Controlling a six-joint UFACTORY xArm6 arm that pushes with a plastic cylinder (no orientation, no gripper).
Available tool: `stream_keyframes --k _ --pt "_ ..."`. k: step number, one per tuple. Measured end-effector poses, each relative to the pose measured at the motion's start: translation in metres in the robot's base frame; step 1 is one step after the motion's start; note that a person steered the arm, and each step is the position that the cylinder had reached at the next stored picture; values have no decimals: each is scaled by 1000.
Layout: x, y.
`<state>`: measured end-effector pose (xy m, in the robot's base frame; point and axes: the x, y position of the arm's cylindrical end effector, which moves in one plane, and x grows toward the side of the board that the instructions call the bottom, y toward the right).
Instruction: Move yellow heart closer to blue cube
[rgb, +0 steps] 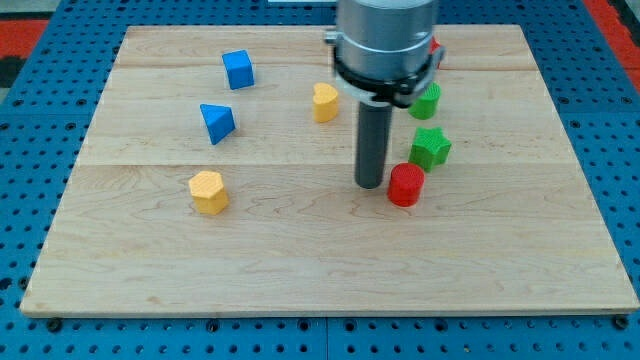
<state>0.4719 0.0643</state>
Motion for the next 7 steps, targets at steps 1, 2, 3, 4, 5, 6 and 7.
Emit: stream_keyframes --k 1,2,3,4,5,6,7 --pt "23 23" --pt "30 14" --pt "-20 -28" --pt "-76 -35" --pt "-121 -61" --pt "-157 -75" --pt "-197 -86"
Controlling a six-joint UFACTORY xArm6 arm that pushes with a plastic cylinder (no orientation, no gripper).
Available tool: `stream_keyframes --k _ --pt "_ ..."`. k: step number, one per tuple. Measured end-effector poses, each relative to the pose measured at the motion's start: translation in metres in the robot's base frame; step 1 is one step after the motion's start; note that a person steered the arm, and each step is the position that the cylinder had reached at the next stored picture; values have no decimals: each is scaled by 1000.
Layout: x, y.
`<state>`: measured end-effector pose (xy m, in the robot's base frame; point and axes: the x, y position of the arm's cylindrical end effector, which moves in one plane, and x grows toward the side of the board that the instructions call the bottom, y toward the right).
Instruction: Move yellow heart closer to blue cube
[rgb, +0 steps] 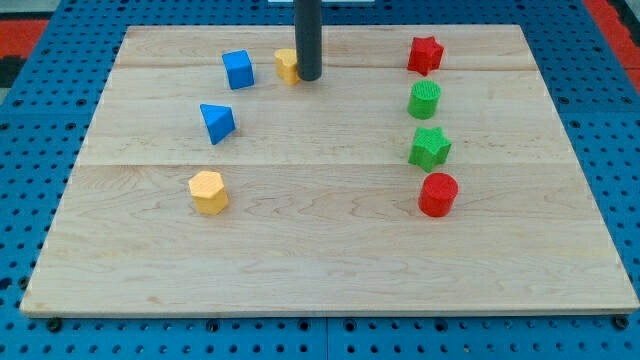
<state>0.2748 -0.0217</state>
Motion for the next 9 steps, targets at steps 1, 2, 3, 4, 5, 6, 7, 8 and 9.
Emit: stream_keyframes --k 1,2,3,4,5,6,7,8,9 --pt "-15 -12" --pt "-22 -15" --pt "-43 -39" --pt "-47 -59" --pt "-39 -52" --pt "-24 -25" --pt "-3 -27" --pt "-8 -47" --pt "-17 -51"
